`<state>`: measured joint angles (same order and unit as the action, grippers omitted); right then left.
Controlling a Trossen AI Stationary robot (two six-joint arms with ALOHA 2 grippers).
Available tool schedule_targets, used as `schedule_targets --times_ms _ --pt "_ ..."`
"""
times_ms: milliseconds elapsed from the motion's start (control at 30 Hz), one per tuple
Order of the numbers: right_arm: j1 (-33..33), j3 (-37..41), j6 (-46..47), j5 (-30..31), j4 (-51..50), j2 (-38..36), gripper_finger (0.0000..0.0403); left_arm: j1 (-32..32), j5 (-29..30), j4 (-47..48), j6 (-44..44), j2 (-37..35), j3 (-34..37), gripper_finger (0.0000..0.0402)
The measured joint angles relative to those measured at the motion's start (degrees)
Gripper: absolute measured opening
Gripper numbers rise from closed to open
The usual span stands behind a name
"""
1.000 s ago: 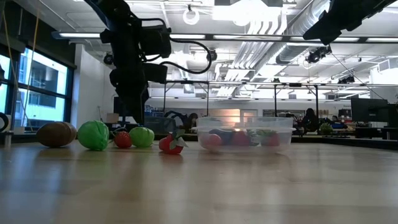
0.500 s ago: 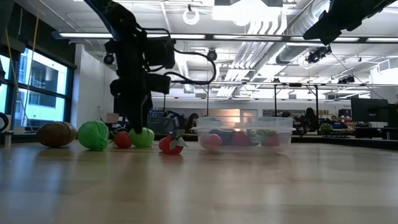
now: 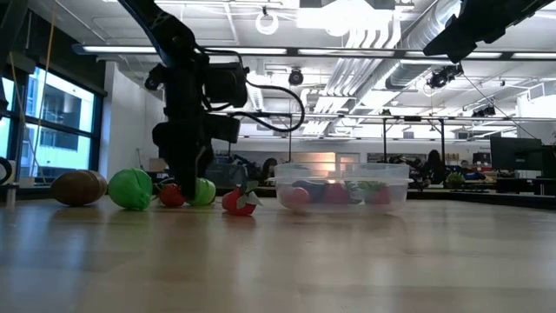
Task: Pick and placing Produce into tupperware
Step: Put the green cabbage into the transparent container
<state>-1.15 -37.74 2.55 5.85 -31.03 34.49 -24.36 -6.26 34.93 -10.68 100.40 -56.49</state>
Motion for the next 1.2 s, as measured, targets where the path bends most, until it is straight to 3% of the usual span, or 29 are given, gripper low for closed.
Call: schedule_targets --times_ms 867,1200 --pt "-0.02 0.00 0.00 -0.01 0.00 0.01 0.0030 0.00 0.91 -2.20 -1.52 -0.02 0.00 0.0373" --pt "-0.02 0.00 0.00 0.00 0.00 0.01 0.0030 0.00 0.90 -2.17 0.66 -0.07 -0.02 0.0286"
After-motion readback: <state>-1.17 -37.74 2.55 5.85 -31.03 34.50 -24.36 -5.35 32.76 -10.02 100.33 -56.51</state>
